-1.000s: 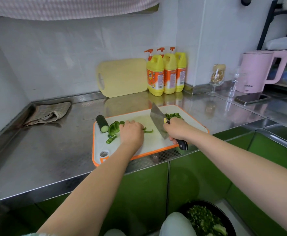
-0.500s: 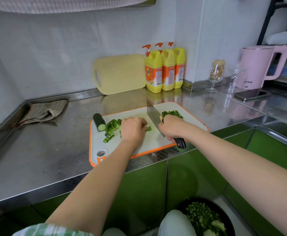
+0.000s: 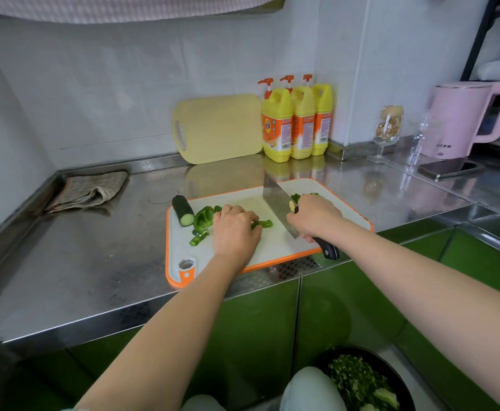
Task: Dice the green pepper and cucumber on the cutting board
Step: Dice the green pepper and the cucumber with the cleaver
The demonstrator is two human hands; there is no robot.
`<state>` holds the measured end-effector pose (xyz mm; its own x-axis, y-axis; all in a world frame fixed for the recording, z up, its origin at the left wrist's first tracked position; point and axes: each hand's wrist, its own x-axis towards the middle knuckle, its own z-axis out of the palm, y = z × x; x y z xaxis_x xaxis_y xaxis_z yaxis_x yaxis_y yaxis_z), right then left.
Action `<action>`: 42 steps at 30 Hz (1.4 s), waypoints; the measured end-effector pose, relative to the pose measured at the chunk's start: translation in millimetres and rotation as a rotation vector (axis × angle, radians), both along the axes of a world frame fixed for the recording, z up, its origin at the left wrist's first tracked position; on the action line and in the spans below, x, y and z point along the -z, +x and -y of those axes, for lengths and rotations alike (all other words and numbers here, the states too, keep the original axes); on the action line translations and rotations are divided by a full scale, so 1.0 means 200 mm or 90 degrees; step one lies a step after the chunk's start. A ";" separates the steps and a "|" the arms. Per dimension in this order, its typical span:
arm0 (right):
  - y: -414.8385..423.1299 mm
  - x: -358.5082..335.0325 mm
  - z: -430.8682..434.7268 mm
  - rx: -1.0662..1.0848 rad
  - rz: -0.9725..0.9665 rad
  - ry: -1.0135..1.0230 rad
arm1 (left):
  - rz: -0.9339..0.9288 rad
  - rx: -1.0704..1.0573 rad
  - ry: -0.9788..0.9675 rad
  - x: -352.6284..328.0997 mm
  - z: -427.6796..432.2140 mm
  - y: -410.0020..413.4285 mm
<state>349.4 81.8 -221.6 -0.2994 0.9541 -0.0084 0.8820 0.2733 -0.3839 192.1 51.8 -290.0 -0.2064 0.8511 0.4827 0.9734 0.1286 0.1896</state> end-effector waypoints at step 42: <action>-0.14 0.08 -0.04 -0.037 -0.060 -0.010 | 0.087 0.033 0.051 0.03 -0.02 -0.04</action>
<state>321.0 88.8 -236.9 -0.3540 0.9352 0.0074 0.8248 0.3160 -0.4689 183.1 55.2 -296.9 -0.2320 0.8226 0.5192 0.9427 0.0585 0.3286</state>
